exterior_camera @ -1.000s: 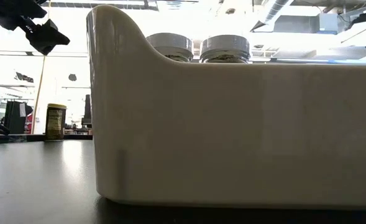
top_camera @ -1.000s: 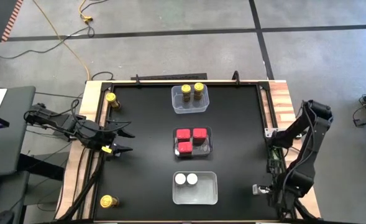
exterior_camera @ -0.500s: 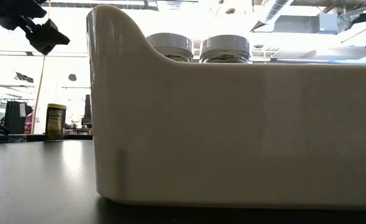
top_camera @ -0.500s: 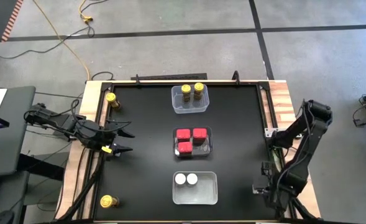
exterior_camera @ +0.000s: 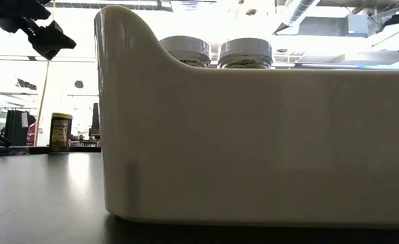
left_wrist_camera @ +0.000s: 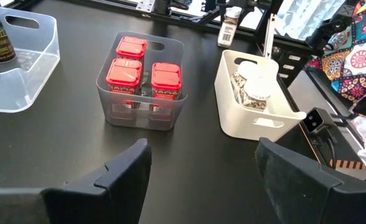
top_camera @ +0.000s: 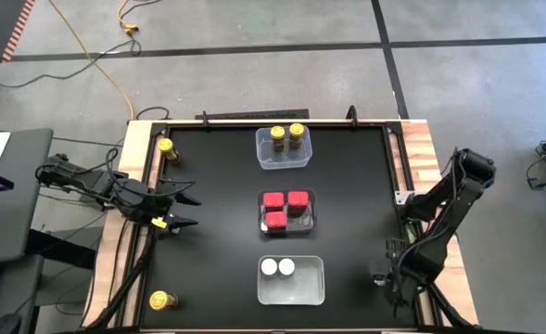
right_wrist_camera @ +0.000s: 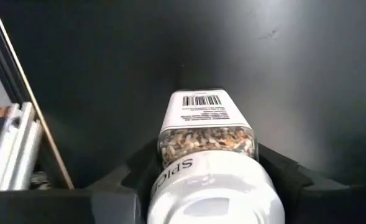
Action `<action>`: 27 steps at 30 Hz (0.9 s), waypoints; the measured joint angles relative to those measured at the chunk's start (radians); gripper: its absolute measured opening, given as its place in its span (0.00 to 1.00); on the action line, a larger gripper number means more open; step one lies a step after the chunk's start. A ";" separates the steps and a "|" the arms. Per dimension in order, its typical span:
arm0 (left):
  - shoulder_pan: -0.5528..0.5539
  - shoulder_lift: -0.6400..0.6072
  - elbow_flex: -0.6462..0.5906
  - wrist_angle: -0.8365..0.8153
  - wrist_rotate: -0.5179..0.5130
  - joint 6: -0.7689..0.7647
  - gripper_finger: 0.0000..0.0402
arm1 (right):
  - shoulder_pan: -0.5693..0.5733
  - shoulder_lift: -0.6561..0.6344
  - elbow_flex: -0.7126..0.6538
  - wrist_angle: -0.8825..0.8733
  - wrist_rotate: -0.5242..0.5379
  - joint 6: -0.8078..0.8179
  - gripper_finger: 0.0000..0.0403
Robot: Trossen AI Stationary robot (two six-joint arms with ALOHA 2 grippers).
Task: Sort spices by type
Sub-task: Put the right white seasoning bottle into the gray bin
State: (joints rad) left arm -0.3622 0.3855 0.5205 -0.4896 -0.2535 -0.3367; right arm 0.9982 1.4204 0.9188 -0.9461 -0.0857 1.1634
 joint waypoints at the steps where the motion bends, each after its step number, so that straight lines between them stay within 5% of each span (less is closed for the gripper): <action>1: 0.000 0.000 0.000 0.000 0.000 0.000 0.69 | -0.017 0.000 0.000 0.002 -0.016 0.024 0.54; 8: 0.000 0.000 0.000 -0.001 0.000 0.000 0.69 | -0.202 -0.002 0.107 0.008 -0.034 0.326 0.54; 15: 0.000 0.000 0.000 -0.002 0.000 0.000 0.69 | -0.345 0.019 0.377 -0.018 0.012 0.486 0.54; 22: 0.000 0.000 0.000 -0.002 0.000 0.000 0.69 | -0.390 0.252 0.809 -0.367 0.009 0.592 0.54; 27: 0.000 0.000 0.000 -0.002 0.000 0.000 0.69 | -0.430 0.426 1.033 -0.432 0.011 0.620 0.54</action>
State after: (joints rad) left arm -0.3621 0.3855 0.5205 -0.4919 -0.2535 -0.3367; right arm 0.5678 1.8462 1.9515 -1.3784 -0.0749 1.7832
